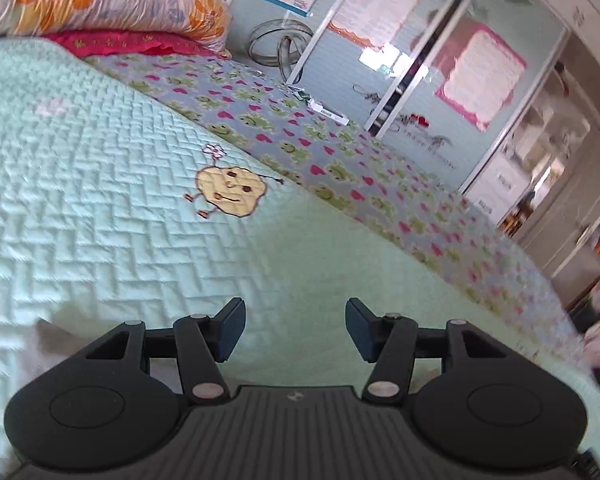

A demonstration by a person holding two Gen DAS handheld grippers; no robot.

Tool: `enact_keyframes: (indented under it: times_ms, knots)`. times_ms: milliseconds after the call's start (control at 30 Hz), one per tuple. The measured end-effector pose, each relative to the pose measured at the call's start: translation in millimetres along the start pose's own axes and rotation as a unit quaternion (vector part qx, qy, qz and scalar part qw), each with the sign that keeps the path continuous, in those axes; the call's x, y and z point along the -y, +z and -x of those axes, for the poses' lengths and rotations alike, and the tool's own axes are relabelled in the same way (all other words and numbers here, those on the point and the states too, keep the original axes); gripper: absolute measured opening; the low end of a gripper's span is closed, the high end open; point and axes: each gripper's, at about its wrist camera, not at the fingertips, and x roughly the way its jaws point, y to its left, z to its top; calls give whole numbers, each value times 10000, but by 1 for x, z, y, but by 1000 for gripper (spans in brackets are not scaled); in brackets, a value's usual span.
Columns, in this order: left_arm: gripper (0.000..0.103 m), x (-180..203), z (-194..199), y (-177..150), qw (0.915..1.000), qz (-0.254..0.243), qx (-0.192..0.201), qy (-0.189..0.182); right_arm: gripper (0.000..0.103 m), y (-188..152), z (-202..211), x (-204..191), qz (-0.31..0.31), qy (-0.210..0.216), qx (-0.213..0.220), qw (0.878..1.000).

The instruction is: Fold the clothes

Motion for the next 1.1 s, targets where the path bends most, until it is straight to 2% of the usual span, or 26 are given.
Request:
enact_keyframes:
  times_ms: [200,267,367,500,533,567,600,633,733,800,833,867,933,1033,1100]
  knots:
    - [57,-63,25,1,9977,-503,-102,438,61,-2,4,1,-50,40,-108,9999]
    - [58,-78,34,3,9976,-410,43,562,61,-3,5,2,-46,49,-137,9999]
    - [59,-88,38,3,9954,-443,146,841,63,-4,5,3,-54,84,-166,9998]
    - [57,-91,27,-5,9950,-594,-175,779,64,-5,6,3,-41,91,-190,9998]
    - [52,-90,24,-8,9953,-657,-205,684,64,-5,6,3,-34,90,-196,9998]
    - [37,-88,22,-10,9953,-740,-233,581,64,-5,6,3,-26,89,-201,9998]
    - [25,-86,20,-12,9949,-833,-283,487,65,-5,6,2,-18,88,-207,9997]
    - [6,-83,17,-13,9945,-900,-343,420,65,-6,6,2,-12,87,-211,9997]
    - [4,-75,19,-10,9933,-1006,-167,549,65,-5,6,2,-8,91,-216,9997]
    - [4,-75,19,-2,9883,-1130,89,1017,65,-5,6,2,-5,89,-218,9997]
    - [4,-79,17,3,9878,-1088,112,1106,65,-5,6,2,-3,87,-219,9997]
    - [4,-83,14,6,9886,-1022,71,1102,65,-5,7,2,1,83,-221,9997]
    - [4,-84,7,5,9841,-1163,-18,1342,65,-5,6,2,13,76,-233,9997]
    - [4,-84,3,-3,9831,-1288,-148,1293,65,-4,6,1,22,70,-246,9997]
    - [8,-84,5,-6,9813,-1346,-128,1371,65,-5,7,1,25,68,-249,9997]
